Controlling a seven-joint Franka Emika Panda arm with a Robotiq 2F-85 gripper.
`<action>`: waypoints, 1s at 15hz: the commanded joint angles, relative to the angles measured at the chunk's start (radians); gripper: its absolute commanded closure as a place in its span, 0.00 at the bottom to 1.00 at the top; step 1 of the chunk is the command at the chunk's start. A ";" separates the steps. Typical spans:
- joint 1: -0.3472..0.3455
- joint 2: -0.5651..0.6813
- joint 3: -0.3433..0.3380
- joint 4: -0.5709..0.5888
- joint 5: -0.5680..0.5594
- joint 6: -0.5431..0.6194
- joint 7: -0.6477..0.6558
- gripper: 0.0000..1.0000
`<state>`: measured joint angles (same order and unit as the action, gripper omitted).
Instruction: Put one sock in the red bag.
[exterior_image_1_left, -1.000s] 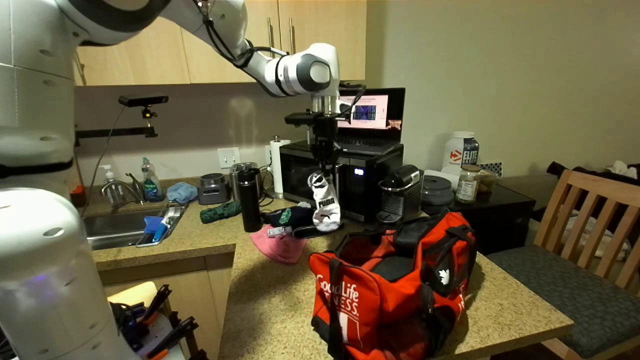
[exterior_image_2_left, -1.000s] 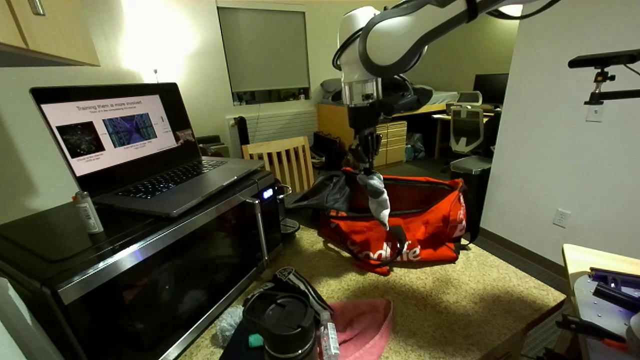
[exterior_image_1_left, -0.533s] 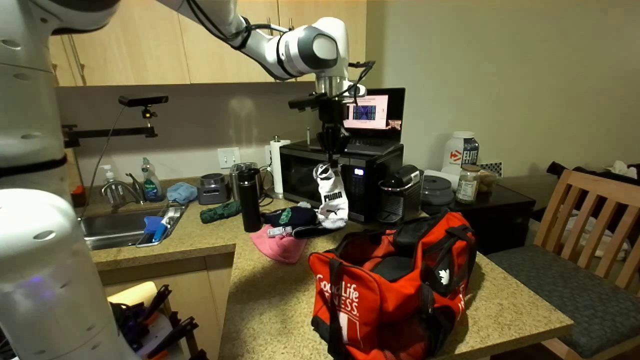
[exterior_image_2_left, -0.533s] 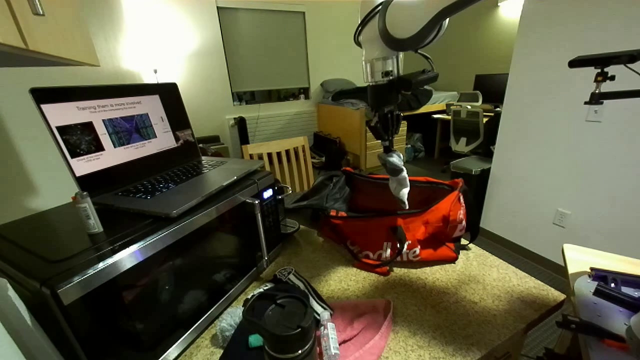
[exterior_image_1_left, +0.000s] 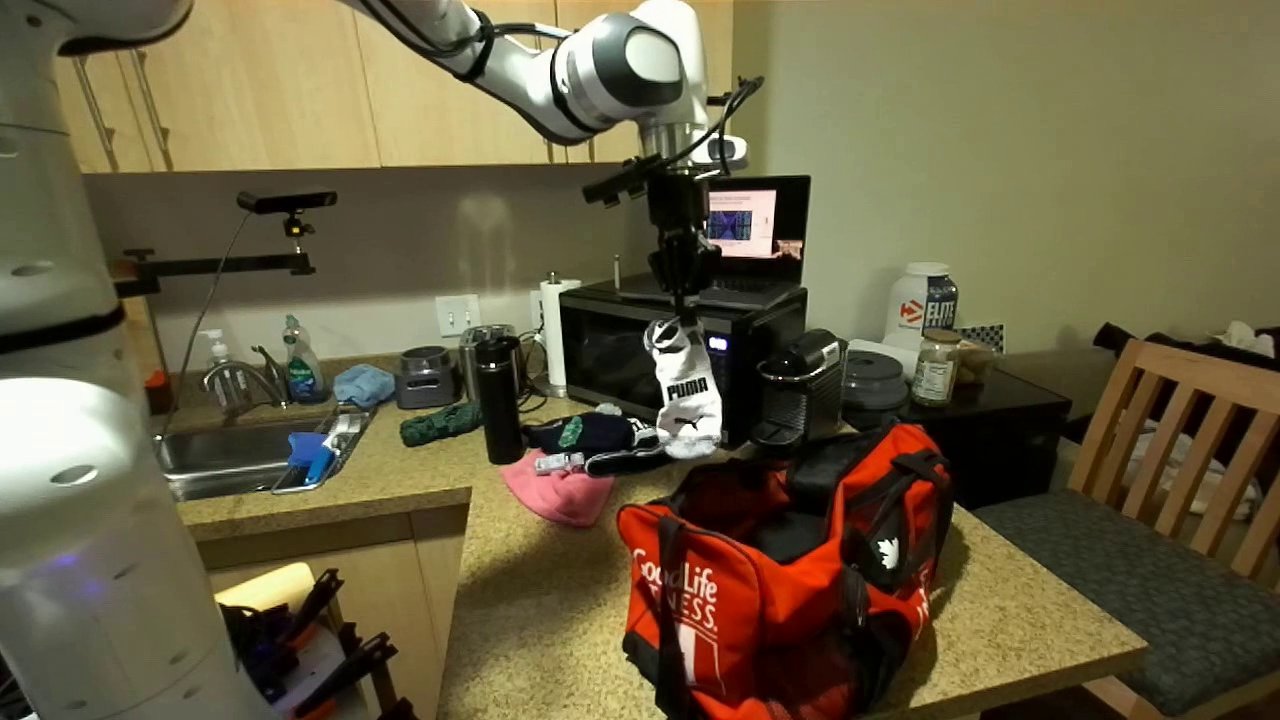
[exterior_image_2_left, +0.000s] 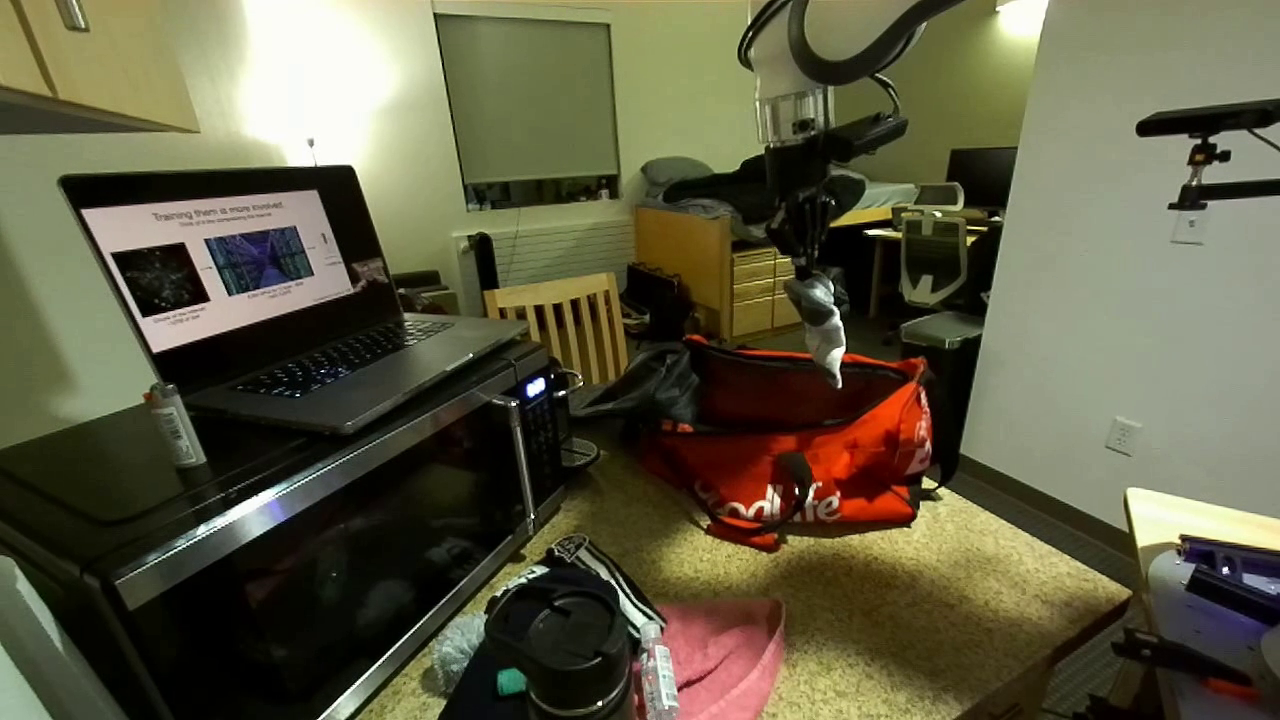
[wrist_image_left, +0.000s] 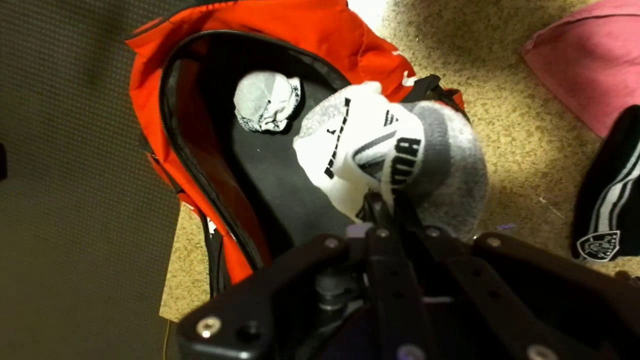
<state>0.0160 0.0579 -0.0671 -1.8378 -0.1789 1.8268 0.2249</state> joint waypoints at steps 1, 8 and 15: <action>-0.015 -0.037 0.008 -0.041 -0.061 0.016 0.035 0.95; 0.000 0.016 0.027 -0.016 -0.086 0.080 0.048 0.95; -0.011 0.119 0.011 0.028 -0.105 0.142 0.068 0.95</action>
<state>0.0162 0.1402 -0.0465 -1.8346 -0.2561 1.9496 0.2653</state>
